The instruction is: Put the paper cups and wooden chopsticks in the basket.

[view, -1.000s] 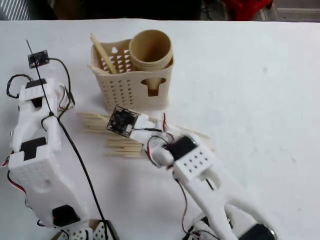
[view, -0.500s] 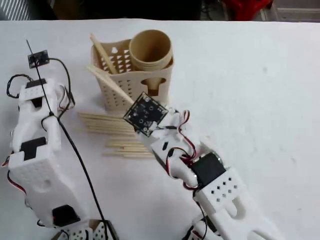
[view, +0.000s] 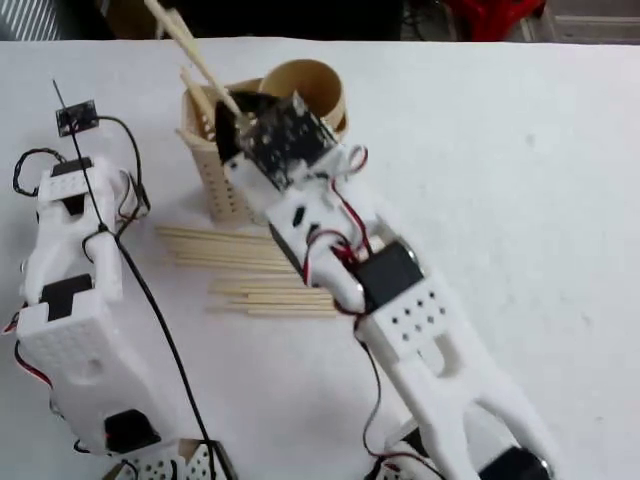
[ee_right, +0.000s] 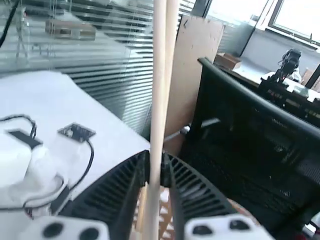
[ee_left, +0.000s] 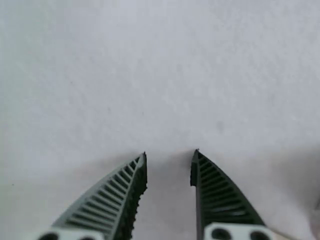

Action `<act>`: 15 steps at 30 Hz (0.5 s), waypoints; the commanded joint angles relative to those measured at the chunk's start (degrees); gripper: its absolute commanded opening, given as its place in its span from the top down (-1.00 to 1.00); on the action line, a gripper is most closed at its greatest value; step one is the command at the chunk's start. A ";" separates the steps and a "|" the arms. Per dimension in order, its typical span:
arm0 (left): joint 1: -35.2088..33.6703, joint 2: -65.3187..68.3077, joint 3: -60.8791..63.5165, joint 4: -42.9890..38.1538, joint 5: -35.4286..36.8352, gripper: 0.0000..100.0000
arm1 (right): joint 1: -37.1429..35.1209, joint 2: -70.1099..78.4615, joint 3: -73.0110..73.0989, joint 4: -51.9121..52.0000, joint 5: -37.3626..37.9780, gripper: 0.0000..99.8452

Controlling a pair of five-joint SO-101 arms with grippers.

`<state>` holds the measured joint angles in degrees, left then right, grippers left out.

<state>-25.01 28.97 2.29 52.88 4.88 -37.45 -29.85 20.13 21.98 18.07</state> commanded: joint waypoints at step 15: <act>0.48 -0.57 -0.53 -0.97 -0.18 0.68 | 0.31 17.36 -28.40 -1.80 -1.14 0.96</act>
<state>-25.01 28.97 2.29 52.88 4.88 -37.45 -14.11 -2.11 21.54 17.36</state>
